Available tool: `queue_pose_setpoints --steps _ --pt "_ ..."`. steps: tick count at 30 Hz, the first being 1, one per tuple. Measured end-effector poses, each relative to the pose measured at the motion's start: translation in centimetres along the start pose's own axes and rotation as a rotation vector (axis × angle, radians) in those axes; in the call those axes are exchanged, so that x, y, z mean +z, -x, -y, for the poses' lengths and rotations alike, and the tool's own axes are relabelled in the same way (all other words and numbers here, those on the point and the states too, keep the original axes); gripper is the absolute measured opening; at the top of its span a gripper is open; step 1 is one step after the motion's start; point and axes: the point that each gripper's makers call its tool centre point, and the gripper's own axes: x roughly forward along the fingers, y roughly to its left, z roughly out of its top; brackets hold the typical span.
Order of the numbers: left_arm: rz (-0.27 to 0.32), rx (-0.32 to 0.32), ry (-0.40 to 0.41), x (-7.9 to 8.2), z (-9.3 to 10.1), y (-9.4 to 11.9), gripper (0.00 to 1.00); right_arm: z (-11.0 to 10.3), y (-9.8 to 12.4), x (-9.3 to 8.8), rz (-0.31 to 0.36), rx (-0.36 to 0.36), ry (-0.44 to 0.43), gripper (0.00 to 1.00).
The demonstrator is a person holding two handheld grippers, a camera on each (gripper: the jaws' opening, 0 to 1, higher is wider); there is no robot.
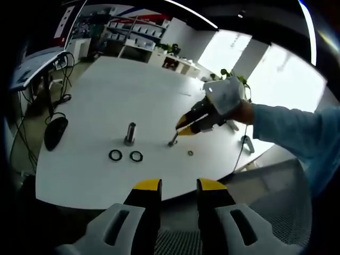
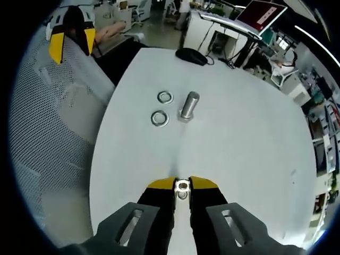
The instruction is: Place the washer onto the threaded stud by aligning its center hole with the stud, sliding it down to the base, and recovering from edge contact or off-axis alignment until the washer reaches the visible bottom stop.
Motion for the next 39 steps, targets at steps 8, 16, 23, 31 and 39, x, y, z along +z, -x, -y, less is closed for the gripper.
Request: queue_pose_setpoints --steps 8,16,23,31,39 --pt "-0.001 -0.001 0.0 0.0 0.0 0.0 0.24 1.2 0.2 0.3 0.059 -0.068 -0.045 0.11" --pt "-0.003 -0.004 -0.002 0.0 0.1 -0.1 0.24 2.9 1.9 -0.2 0.143 -0.106 -0.203 0.13" --pt "-0.005 -0.005 -0.003 0.0 0.1 -0.1 0.24 1.0 0.4 -0.3 0.15 -0.065 -0.251 0.13" --pt "-0.004 -0.002 0.0 -0.1 0.0 -0.1 0.24 0.0 -1.3 -0.2 0.145 -0.043 -0.292 0.15" --pt "-0.004 -0.002 0.0 0.0 0.0 -0.1 0.24 0.1 -1.3 -0.5 0.143 -0.04 -0.298 0.09"
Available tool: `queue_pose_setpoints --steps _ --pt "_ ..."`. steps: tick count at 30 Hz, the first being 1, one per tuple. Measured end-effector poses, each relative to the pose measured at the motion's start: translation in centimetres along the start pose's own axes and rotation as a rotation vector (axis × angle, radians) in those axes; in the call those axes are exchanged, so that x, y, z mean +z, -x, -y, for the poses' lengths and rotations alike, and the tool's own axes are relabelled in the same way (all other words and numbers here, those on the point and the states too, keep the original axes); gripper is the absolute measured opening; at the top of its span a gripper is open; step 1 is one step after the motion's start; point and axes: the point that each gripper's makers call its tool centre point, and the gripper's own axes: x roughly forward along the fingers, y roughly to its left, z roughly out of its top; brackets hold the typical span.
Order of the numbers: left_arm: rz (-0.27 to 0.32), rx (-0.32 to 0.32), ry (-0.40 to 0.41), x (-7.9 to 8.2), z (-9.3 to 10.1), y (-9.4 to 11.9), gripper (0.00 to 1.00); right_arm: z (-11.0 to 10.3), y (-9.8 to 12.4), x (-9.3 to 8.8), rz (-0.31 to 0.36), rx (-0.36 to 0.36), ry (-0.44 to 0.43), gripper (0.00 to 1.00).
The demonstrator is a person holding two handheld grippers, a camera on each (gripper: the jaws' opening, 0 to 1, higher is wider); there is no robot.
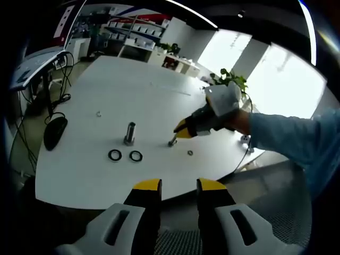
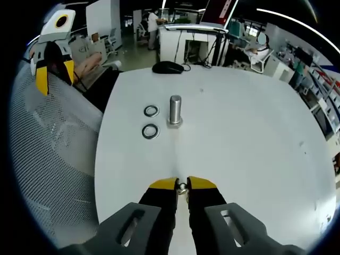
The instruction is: Place the washer onto the threaded stud by aligning its center hole with the stud, sliding it down to the base, and recovering from edge contact or off-axis alignment until the washer reaches the visible bottom stop.
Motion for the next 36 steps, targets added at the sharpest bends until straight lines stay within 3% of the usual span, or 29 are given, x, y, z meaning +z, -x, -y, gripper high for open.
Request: queue_pose_setpoints --steps 11,15,21,36 --pt "0.001 -0.003 -0.001 0.0 0.1 0.0 0.24 -0.1 0.2 -0.1 -0.003 0.006 -0.01 0.09" --pt "0.002 -0.004 -0.002 0.0 0.1 0.0 0.24 0.2 0.6 0.2 -0.002 -0.009 -0.008 0.18" --pt "0.003 -0.005 -0.003 0.1 0.1 0.0 0.24 0.3 1.5 0.6 0.011 -0.01 -0.014 0.2" --pt "-0.001 -0.009 -0.006 0.0 0.1 0.0 0.24 0.3 1.2 -4.4 -0.097 0.0 -0.023 0.2"
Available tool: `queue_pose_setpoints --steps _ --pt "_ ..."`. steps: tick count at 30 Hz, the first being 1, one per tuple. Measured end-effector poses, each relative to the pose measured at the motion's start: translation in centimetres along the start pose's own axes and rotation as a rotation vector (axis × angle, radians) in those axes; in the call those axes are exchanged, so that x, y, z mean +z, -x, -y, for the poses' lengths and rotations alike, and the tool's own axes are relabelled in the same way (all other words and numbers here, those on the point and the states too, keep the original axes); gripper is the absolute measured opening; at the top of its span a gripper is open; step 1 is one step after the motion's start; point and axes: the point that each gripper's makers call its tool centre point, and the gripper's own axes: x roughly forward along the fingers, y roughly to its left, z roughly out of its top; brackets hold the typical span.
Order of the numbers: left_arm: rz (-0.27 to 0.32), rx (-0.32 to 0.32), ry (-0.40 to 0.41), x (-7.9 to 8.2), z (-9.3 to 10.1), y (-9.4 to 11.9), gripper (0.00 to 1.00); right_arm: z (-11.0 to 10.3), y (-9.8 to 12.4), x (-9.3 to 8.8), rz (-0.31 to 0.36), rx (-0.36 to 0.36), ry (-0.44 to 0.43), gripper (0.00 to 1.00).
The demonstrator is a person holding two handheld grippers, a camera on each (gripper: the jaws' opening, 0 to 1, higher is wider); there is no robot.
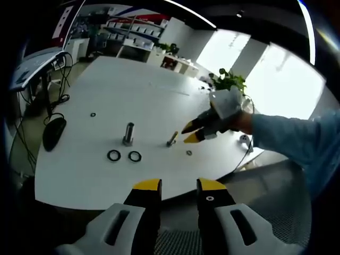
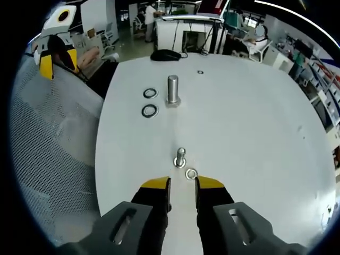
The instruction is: Place the washer onto the threaded stud by aligning its center hole with the stud, sliding it down to the base, and recovering from edge contact or off-axis alignment until the washer reaches the visible bottom stop.
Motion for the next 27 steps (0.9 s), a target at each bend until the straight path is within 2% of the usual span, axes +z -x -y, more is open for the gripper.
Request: queue_pose_setpoints --steps 9,15,27 --pt "-0.008 0.003 0.002 -0.1 -0.1 0.0 0.24 0.4 -1.9 -1.1 -0.059 0.04 0.016 0.2" --pt "-0.004 0.006 0.008 -0.1 -0.1 0.0 0.24 0.9 -3.3 -0.8 -0.078 0.055 0.014 0.2" --pt "-0.001 0.01 0.014 0.0 -0.3 0.0 0.24 0.9 -3.9 -0.2 -0.092 0.073 0.036 0.18"
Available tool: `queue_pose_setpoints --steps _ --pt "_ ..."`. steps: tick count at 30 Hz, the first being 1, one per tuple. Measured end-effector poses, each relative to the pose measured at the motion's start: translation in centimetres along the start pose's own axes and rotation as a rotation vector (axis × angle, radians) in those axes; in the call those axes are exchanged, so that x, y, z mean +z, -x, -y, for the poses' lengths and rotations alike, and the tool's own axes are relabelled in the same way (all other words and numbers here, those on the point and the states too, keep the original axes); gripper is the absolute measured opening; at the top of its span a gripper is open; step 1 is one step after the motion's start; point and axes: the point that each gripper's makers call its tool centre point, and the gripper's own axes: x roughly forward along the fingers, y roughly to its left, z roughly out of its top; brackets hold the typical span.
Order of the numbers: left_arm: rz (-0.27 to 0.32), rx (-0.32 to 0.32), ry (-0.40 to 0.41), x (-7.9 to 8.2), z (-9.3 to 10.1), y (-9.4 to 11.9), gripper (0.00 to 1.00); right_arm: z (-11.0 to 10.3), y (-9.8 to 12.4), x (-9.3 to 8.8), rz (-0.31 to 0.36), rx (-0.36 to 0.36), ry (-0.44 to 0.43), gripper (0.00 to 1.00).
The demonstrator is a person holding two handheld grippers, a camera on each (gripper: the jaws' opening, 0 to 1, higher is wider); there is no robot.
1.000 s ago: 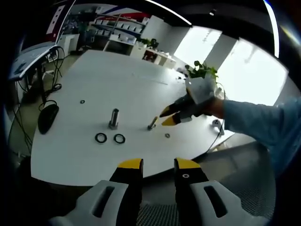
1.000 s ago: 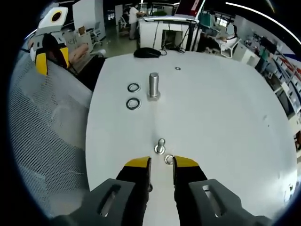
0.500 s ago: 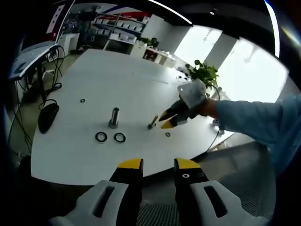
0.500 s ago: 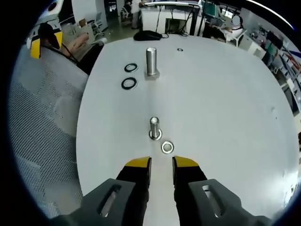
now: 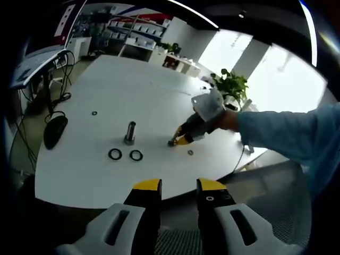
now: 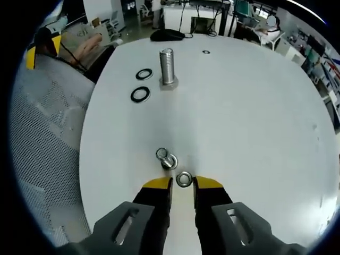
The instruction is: Place the washer onto the threaded stud by aligning its center hole with the stud, sliding it down to the base, and recovering from edge contact or off-axis alignment until the washer reaches the visible bottom stop.
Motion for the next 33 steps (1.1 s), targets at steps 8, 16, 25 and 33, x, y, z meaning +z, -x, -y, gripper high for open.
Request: queue_pose_setpoints --steps 8,16,25,33 --pt "0.003 0.0 0.001 0.0 0.0 0.0 0.24 0.2 0.0 -0.2 0.024 -0.008 -0.054 0.15" --pt "0.003 0.001 0.001 0.0 0.0 0.0 0.24 0.3 0.1 -0.3 0.022 -0.021 -0.045 0.14" --pt "0.003 0.001 0.0 0.1 0.0 0.0 0.24 0.2 1.4 0.4 0.052 -0.036 -0.037 0.14" --pt "0.002 0.001 -0.001 0.0 0.0 0.0 0.24 0.2 2.8 1.2 0.082 -0.049 -0.023 0.14"
